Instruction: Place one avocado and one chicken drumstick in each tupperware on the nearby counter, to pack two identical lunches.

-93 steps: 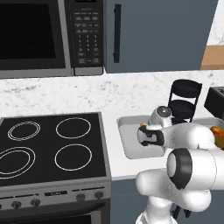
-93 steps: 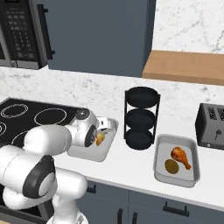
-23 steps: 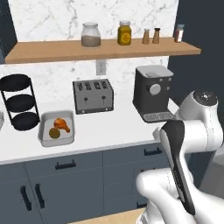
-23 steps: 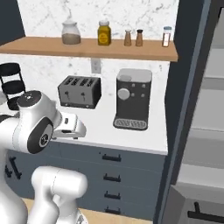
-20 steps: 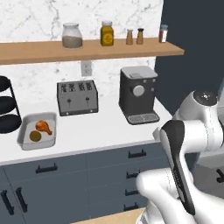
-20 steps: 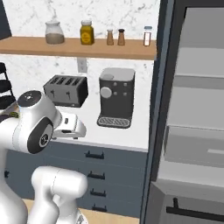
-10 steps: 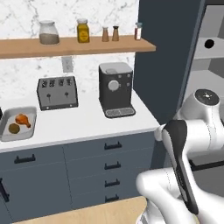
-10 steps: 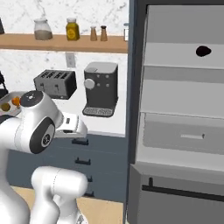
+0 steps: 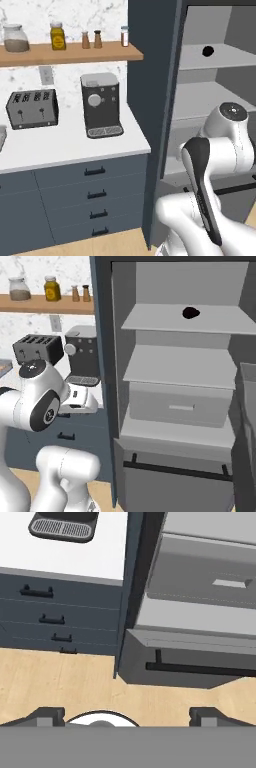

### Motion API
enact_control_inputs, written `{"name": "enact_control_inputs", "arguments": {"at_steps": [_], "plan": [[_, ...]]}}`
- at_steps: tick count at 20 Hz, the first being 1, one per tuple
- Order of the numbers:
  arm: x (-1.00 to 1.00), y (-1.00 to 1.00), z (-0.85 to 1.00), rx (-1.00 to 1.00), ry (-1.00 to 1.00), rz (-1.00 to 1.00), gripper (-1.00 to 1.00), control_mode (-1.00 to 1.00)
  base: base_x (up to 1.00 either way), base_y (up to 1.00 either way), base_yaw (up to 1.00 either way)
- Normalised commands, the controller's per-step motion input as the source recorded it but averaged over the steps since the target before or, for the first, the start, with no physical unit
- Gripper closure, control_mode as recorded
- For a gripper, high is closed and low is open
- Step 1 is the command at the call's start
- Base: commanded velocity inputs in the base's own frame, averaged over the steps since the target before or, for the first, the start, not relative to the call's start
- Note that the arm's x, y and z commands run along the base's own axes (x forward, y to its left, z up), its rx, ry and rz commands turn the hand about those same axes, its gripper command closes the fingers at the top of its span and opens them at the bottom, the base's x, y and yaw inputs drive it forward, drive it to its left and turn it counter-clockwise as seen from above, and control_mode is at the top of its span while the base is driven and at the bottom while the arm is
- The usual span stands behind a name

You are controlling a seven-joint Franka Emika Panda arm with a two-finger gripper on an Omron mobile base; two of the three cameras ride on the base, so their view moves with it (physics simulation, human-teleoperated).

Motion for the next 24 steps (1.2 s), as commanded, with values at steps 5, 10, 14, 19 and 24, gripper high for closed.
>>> {"name": "enact_control_inputs", "arguments": {"at_steps": [5, 10, 14, 19, 24], "plan": [[0.0, 0.0, 0.0, 0.0, 0.0, 0.0, -1.0, 1.0, 0.17, -0.93, -0.03], [0.0, 0.0, 0.0, 0.0, 0.0, 0.0, -1.0, 1.0, 0.28, -0.56, -0.07], [0.0, 0.0, 0.0, 0.0, 0.0, 0.0, -1.0, 1.0, 0.31, 0.01, -0.13], [0.0, 0.0, 0.0, 0.0, 0.0, 0.0, -1.0, 1.0, 0.19, -0.03, -0.17], [0.0, 0.0, 0.0, 0.0, 0.0, 0.0, -1.0, 1.0, 0.14, -0.01, -0.18]]}}
